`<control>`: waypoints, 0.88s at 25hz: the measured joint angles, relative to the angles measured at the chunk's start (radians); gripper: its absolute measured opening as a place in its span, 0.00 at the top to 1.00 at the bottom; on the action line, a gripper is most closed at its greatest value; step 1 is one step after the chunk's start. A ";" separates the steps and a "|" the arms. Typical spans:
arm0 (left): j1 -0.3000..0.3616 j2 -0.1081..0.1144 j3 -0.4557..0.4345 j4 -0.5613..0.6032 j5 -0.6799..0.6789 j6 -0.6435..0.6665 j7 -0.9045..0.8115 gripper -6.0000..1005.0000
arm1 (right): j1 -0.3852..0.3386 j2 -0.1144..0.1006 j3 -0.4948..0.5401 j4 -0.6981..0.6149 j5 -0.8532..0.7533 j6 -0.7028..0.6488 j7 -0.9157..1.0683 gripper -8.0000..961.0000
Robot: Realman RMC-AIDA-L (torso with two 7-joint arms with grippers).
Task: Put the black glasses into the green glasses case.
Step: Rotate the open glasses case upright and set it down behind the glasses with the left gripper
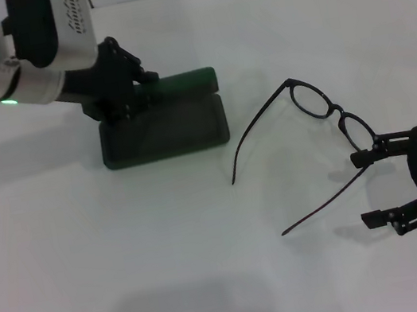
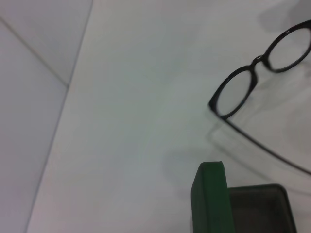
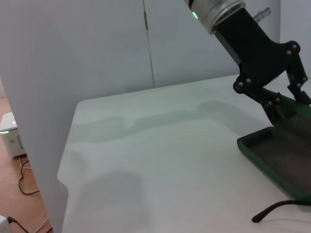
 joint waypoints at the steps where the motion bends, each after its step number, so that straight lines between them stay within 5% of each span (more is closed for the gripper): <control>1: 0.000 0.000 0.010 -0.001 -0.006 0.002 0.000 0.78 | 0.001 0.000 0.000 0.001 -0.001 0.000 0.000 0.14; 22: 0.022 -0.004 0.082 -0.002 -0.081 -0.010 -0.065 0.76 | 0.007 0.009 -0.001 -0.002 -0.015 0.009 0.000 0.16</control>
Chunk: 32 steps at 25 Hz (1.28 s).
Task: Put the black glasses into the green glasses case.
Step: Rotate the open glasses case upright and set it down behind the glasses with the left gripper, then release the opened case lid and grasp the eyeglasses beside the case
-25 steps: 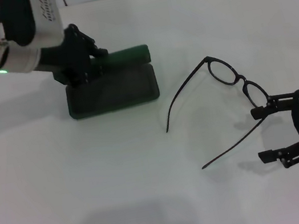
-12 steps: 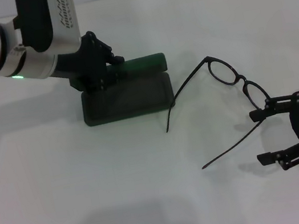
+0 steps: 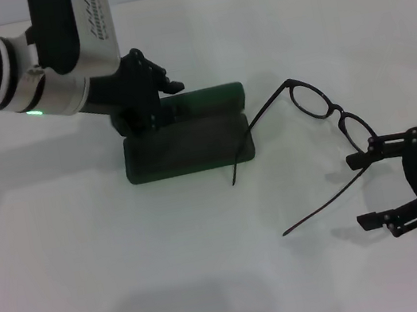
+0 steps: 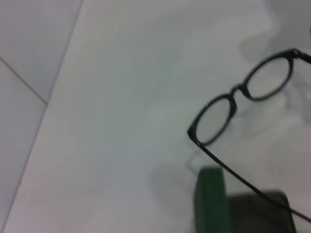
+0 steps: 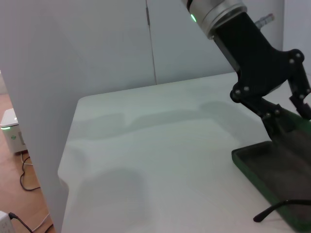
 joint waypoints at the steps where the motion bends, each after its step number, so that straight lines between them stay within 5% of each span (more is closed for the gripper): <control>1: 0.000 0.001 -0.002 0.001 -0.005 0.000 -0.010 0.76 | 0.001 0.000 0.000 0.000 0.000 0.000 0.000 0.16; 3: 0.000 0.003 -0.004 0.003 -0.011 0.000 -0.028 0.76 | 0.001 0.000 0.000 0.000 0.000 0.000 0.000 0.16; 10: 0.003 0.004 -0.047 0.011 -0.050 0.019 -0.074 0.53 | 0.003 0.000 0.000 0.000 -0.001 0.000 0.000 0.16; 16: 0.061 0.011 -0.271 0.015 -0.218 0.209 -0.145 0.43 | 0.004 -0.003 0.056 -0.002 -0.002 -0.005 0.080 0.17; 22: 0.226 0.021 -0.397 -0.006 -0.283 0.329 -0.137 0.32 | 0.063 -0.069 0.158 -0.006 -0.011 0.006 0.381 0.17; 28: 0.354 0.011 -0.402 -0.041 -0.314 0.336 -0.064 0.20 | 0.236 -0.151 0.168 -0.013 -0.239 0.024 0.798 0.18; 32: 0.370 0.008 -0.403 -0.123 -0.317 0.345 0.011 0.14 | 0.352 -0.159 0.167 -0.016 -0.428 -0.001 1.019 0.18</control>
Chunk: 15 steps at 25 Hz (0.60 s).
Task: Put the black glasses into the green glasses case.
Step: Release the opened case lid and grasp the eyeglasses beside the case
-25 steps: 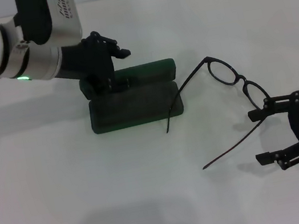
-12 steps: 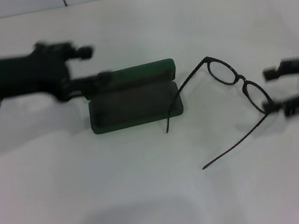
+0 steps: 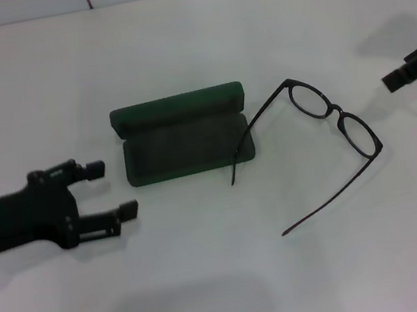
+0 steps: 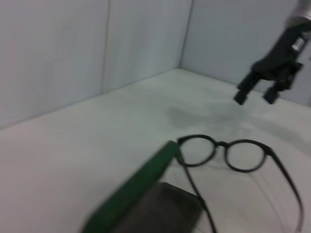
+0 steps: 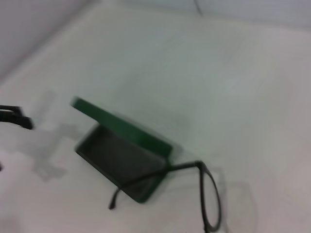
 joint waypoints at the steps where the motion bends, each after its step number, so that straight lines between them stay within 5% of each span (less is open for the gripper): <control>1: 0.005 0.001 -0.001 -0.024 -0.001 0.003 0.023 0.12 | 0.042 0.011 0.000 0.004 -0.055 0.000 0.049 0.18; 11: 0.039 0.001 -0.001 -0.087 0.005 0.012 0.122 0.11 | 0.279 0.206 -0.007 0.011 -0.513 0.071 0.314 0.18; 15: 0.039 0.002 0.004 -0.088 0.007 0.013 0.125 0.11 | 0.285 0.249 -0.008 0.012 -0.563 0.095 0.328 0.19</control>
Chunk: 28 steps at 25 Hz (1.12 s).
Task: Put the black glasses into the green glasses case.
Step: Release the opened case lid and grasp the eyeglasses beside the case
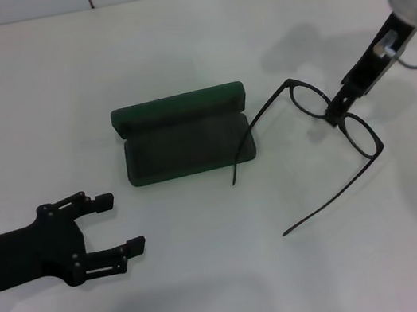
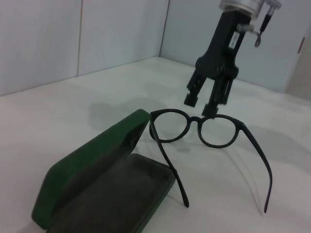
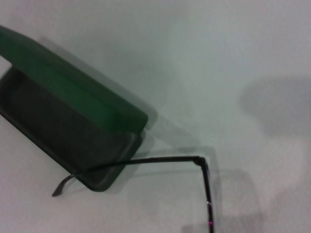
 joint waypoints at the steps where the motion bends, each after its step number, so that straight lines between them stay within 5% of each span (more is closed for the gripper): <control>1: 0.000 0.000 0.000 0.000 0.000 0.000 0.001 0.11 | -0.002 0.008 0.000 0.001 -0.003 0.007 0.001 0.19; 18: 0.001 -0.002 0.002 -0.001 0.002 0.000 0.020 0.11 | -0.019 0.021 -0.025 0.027 -0.011 0.068 0.038 0.20; 28: -0.008 -0.002 0.002 -0.001 0.002 0.000 0.020 0.11 | -0.019 0.021 -0.028 0.030 -0.015 0.077 0.036 0.64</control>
